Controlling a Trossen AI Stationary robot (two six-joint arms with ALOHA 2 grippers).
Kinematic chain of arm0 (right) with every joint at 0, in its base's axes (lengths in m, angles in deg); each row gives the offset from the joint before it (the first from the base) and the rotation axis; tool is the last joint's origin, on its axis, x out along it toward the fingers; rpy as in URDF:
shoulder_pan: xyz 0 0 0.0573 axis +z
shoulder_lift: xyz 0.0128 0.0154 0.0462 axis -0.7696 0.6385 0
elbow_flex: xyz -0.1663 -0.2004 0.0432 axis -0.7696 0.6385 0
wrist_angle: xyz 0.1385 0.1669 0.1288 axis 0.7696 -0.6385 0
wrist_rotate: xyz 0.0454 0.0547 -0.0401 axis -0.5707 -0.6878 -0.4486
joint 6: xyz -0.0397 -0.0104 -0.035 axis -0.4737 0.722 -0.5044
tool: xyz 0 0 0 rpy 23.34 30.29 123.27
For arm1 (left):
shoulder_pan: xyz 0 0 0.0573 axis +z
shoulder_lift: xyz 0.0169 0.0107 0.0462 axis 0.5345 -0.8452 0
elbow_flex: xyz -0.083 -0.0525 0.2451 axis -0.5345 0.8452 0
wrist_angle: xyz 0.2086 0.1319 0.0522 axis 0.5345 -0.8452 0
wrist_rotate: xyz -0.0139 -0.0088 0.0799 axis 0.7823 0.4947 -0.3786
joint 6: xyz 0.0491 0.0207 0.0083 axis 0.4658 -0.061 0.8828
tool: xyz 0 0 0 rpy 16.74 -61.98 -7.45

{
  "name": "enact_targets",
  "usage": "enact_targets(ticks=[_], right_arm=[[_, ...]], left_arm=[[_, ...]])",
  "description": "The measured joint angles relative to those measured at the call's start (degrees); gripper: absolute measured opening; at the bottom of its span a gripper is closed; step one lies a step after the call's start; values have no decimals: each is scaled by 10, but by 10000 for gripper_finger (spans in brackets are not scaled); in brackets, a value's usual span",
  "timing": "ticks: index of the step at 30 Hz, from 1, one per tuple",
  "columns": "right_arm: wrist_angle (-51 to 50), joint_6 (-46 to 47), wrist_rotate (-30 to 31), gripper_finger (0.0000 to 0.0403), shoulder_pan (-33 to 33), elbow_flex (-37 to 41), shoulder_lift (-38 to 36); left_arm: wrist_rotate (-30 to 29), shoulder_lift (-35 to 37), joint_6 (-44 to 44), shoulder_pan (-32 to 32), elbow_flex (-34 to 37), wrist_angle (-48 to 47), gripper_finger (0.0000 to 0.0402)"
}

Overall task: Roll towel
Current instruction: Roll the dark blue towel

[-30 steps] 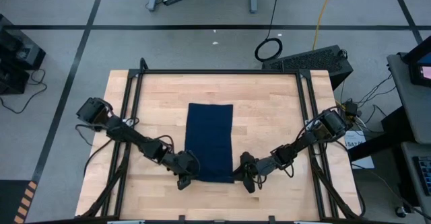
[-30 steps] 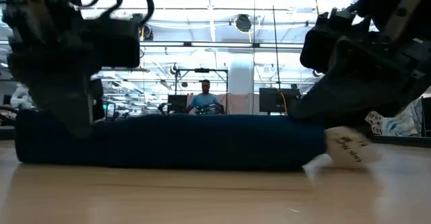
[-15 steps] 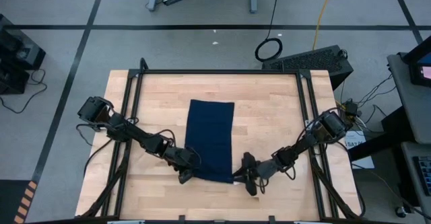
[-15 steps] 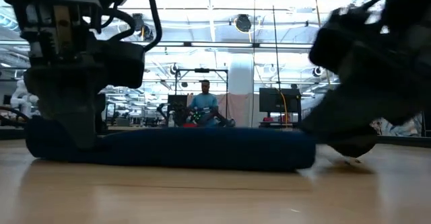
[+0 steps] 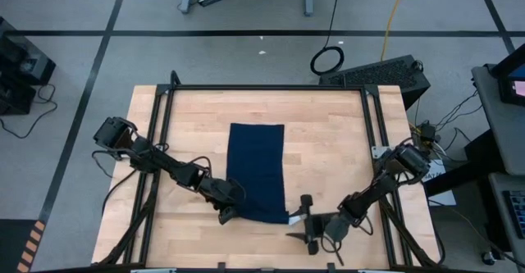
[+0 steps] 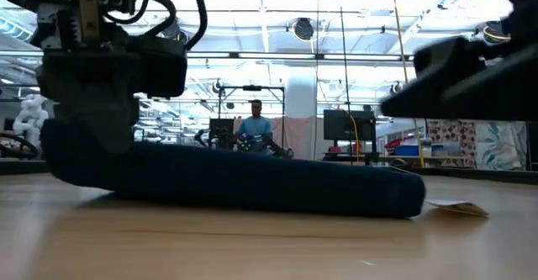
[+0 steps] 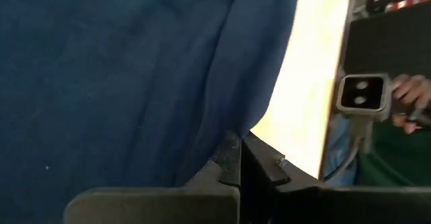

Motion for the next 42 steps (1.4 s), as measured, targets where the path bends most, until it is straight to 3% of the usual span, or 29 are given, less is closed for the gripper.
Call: enact_targets(ticks=[5, 11, 18, 24, 29, 35, 42], right_arm=[[-79, 15, 3, 240, -19, -60, 33], [-144, 44, 35, 193, -23, -94, 62], [-158, 108, 23, 102, -41, -94, 62], [-151, 159, -52, 13, -63, -94, 62], [-150, 228, -126, 12, -87, -94, 56], [-140, 295, -240, 4, -118, -94, 53], [-137, 344, -276, 2, -135, -95, 50]], left_arm=[[0, 0, -3, 0, 0, 17, 2], [-2, 0, -3, -5, 0, 21, 2], [-8, 0, 2, -19, 2, 26, 2], [-34, 0, 22, -34, 2, 20, 2], [-57, 0, 39, -50, 2, 5, 20], [-108, 0, 62, -75, 2, -17, 71], [-109, 13, 95, -92, 2, -26, 157]])
